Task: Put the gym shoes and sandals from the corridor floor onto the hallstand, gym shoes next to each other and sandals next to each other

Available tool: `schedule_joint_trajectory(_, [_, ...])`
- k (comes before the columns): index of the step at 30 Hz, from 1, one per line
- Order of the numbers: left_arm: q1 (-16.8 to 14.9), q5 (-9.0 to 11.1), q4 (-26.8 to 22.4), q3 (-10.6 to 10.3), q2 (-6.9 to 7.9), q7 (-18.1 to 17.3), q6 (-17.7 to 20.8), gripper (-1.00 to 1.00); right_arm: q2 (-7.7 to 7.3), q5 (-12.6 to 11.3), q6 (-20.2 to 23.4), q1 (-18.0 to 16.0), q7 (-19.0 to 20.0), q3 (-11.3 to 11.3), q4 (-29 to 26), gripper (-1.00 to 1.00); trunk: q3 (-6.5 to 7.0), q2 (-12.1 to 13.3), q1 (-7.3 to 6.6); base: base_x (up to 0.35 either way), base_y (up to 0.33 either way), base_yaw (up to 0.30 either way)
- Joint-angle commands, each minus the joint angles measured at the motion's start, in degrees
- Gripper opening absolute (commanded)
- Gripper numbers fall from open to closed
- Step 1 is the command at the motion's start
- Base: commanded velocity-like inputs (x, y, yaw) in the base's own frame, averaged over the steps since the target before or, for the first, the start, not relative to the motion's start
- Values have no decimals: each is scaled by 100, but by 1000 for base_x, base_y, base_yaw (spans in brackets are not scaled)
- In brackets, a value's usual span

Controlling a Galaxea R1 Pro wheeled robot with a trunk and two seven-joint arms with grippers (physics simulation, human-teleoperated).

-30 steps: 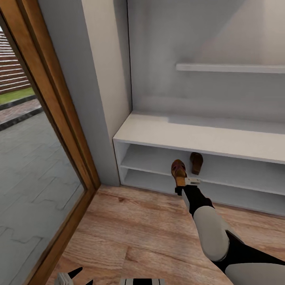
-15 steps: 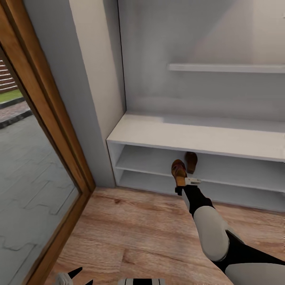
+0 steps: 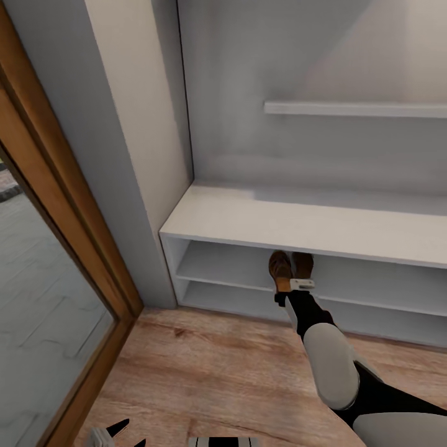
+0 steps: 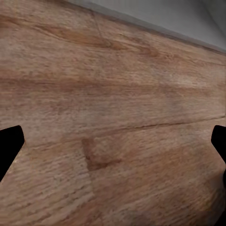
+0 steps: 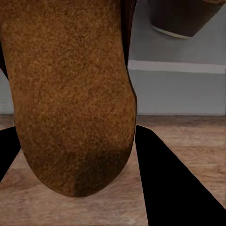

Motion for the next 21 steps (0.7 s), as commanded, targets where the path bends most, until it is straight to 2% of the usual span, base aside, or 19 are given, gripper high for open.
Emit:
schedule_joint_trajectory(1, [-4, 6, 7, 11, 0, -23, -28, 100, 6, 7, 22, -4, -7, -22, -8, -100, -5, -2, 2, 333, 0, 0])
schedule_joint_trajectory(5, [-4, 6, 7, 11, 0, -23, -28, 100, 6, 7, 22, -4, -6, -22, -8, -100, -5, -2, 2, 307, 0, 0])
schedule_joint_trajectory(13, [-4, 6, 7, 8, 0, -23, -30, 100, 6, 7, 22, -4, -6, -22, -21, -100, -5, -2, 2, 62, 0, 0])
schedule_joint_trajectory(21, [-4, 6, 7, 10, 0, -23, -28, 100, 6, 7, 22, -4, -8, -22, -23, -100, -5, -2, 2, 195, 0, 0])
